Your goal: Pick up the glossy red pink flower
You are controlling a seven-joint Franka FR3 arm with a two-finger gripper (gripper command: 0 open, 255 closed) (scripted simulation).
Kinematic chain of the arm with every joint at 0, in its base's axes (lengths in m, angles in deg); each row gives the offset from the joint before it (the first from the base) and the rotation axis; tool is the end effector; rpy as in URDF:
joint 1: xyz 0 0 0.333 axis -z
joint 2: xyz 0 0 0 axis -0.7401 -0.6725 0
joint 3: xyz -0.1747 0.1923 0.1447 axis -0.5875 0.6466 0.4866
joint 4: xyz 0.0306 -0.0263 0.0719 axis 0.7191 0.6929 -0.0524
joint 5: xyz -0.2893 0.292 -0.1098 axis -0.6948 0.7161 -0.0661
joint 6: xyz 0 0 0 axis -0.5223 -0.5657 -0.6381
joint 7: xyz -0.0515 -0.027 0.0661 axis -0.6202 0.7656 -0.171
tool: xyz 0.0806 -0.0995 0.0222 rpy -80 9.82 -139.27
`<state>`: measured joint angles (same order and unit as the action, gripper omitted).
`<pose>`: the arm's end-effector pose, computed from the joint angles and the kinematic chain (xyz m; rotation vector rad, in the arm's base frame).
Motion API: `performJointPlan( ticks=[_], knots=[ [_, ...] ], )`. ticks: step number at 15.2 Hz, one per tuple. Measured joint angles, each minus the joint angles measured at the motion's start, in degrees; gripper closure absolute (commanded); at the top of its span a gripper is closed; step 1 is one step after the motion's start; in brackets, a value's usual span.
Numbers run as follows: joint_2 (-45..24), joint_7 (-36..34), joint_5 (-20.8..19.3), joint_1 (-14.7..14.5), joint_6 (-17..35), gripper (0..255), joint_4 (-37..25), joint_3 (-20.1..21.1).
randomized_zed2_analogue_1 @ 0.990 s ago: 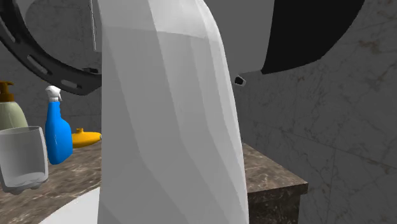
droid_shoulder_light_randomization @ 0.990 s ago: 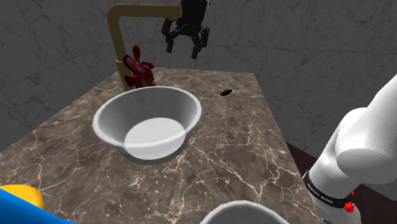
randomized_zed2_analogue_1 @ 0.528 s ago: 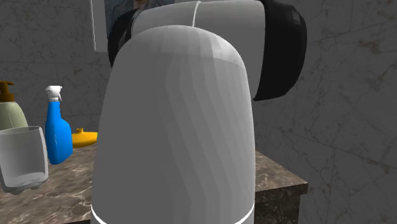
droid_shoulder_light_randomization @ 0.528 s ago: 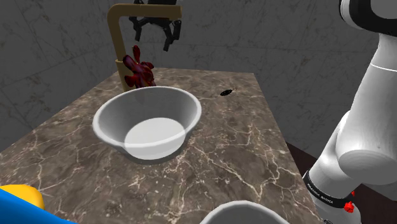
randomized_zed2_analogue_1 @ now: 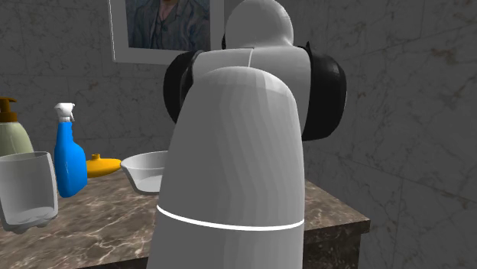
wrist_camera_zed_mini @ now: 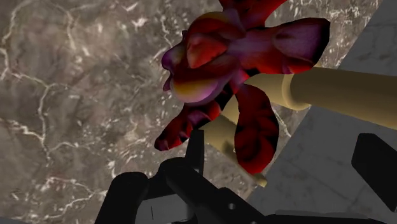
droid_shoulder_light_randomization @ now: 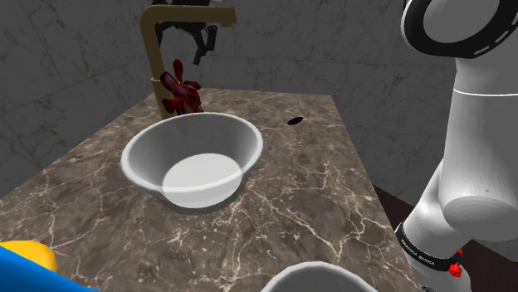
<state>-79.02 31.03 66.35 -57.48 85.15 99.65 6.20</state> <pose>0.6344 0.2551 0.6092 -2.6481 0.2176 0.0718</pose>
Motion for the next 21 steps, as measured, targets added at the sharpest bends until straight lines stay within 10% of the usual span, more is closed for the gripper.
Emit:
performJointPlan(
  ticks=[4, 5, 21],
  knots=[
    [1.3, 1.4, 0.4, 0.1, 3.1, 0, 4.7, 0.0],
    [1.4, 1.5, 0.4, 0.1, 3.4, 255, 5.1, 0.0],
    [-0.4, -0.3, -0.1, -0.1, -0.3, 255, -0.8, 0.0]
  ],
)
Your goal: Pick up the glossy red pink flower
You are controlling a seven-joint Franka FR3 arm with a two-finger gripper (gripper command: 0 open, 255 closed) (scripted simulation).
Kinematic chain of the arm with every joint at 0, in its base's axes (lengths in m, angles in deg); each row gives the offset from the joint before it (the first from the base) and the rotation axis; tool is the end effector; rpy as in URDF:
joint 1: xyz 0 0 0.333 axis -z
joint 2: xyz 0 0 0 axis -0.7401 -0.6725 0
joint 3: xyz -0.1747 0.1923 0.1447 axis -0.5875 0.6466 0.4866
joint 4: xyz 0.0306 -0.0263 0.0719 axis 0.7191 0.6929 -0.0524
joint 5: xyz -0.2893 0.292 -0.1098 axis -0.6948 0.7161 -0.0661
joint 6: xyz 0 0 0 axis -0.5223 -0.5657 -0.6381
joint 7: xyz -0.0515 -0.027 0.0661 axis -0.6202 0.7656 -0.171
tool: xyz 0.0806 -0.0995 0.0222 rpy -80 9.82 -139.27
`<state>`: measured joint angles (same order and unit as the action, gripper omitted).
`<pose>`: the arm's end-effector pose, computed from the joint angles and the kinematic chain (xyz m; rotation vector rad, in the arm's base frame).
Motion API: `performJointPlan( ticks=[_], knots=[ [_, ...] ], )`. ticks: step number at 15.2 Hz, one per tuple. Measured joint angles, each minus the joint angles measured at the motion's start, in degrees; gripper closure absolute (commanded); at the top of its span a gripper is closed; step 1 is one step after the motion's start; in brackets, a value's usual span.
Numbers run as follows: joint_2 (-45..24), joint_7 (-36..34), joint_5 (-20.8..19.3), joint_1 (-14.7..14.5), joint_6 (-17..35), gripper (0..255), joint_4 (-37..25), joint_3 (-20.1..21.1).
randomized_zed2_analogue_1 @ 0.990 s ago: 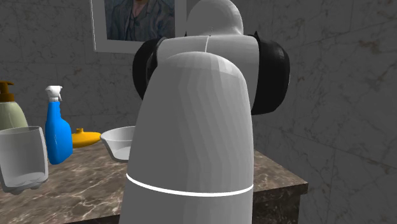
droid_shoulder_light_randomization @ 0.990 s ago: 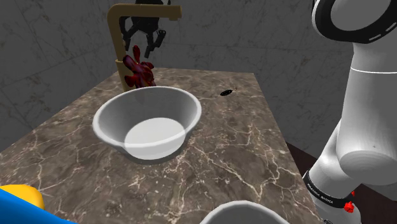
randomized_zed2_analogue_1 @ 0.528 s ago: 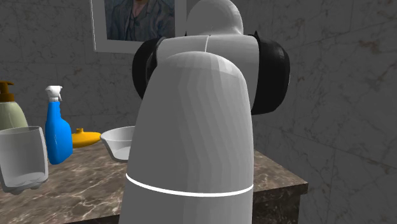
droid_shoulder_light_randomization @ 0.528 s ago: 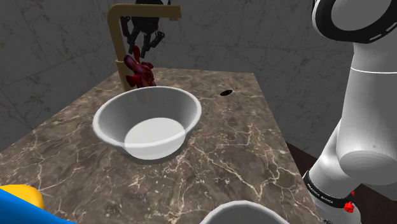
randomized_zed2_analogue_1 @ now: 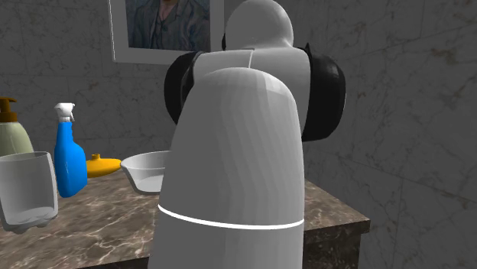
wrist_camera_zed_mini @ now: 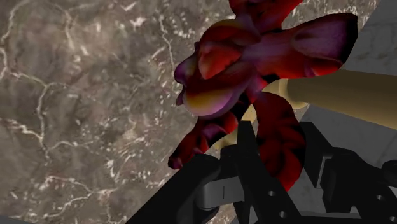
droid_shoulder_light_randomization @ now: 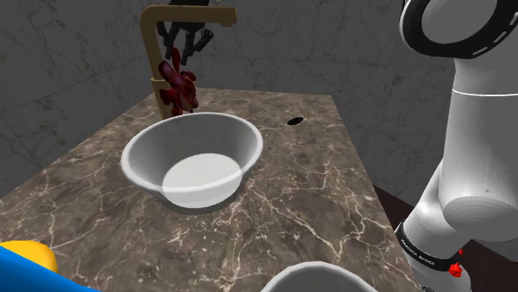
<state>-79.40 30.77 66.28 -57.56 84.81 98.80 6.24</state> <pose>0.6349 0.2561 0.6117 -2.6473 0.2175 0.0708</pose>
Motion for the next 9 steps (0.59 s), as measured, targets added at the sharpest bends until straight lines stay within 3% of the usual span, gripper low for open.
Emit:
performJointPlan(
  ticks=[9],
  knots=[
    [-6.4, -4.4, -1.1, -0.6, -9.7, 255, -16.7, 0.3]
  ],
)
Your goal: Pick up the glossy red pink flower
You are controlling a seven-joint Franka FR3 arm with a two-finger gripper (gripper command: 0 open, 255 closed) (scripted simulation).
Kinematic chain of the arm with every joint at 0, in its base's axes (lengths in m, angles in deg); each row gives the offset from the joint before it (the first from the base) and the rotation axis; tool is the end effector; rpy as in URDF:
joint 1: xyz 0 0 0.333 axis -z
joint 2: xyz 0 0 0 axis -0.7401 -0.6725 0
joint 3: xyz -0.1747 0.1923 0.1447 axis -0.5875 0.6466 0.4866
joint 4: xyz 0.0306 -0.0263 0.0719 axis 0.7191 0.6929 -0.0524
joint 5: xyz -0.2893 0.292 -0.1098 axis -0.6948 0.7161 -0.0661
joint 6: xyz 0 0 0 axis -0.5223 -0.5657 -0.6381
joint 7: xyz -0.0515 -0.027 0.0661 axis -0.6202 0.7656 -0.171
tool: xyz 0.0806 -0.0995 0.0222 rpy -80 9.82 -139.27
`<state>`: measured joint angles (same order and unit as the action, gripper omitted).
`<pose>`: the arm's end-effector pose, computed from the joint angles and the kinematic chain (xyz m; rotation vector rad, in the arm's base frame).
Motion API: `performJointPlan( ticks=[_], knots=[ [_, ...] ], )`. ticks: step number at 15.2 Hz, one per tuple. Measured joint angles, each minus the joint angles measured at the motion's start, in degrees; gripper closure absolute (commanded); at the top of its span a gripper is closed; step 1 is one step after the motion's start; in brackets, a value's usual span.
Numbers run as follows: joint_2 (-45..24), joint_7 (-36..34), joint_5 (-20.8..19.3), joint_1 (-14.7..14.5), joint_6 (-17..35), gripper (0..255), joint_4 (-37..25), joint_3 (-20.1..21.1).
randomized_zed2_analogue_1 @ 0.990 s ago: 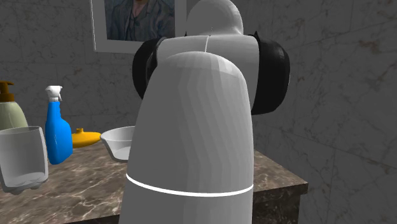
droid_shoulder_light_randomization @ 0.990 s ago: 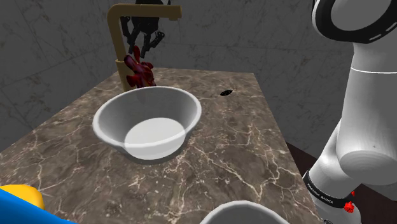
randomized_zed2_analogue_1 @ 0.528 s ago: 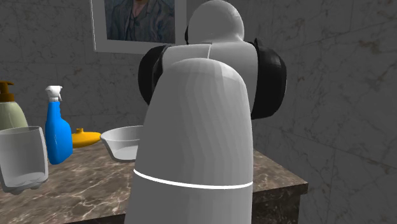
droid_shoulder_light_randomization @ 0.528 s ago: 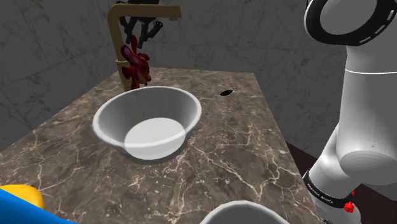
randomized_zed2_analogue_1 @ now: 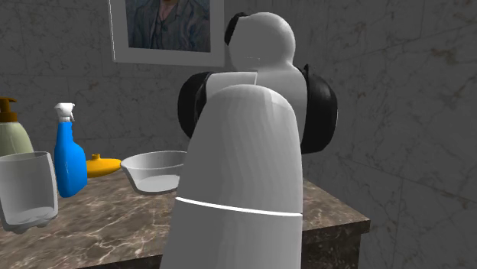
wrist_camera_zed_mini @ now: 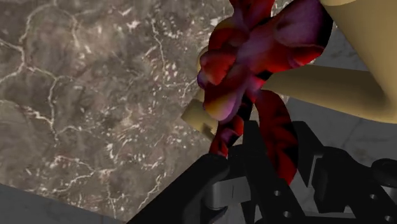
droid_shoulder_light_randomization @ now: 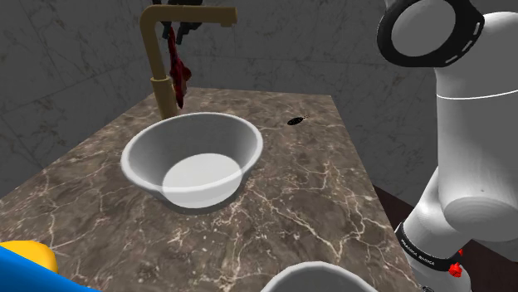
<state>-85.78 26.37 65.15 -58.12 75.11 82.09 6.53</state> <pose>0.6325 0.2542 0.6646 -2.6503 0.2206 0.0751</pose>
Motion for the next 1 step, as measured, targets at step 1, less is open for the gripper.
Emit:
performJointPlan(
  ticks=[1],
  knots=[
    [-0.6, -0.3, -0.1, -0.1, -0.8, 255, -1.4, 0.0]
  ],
)
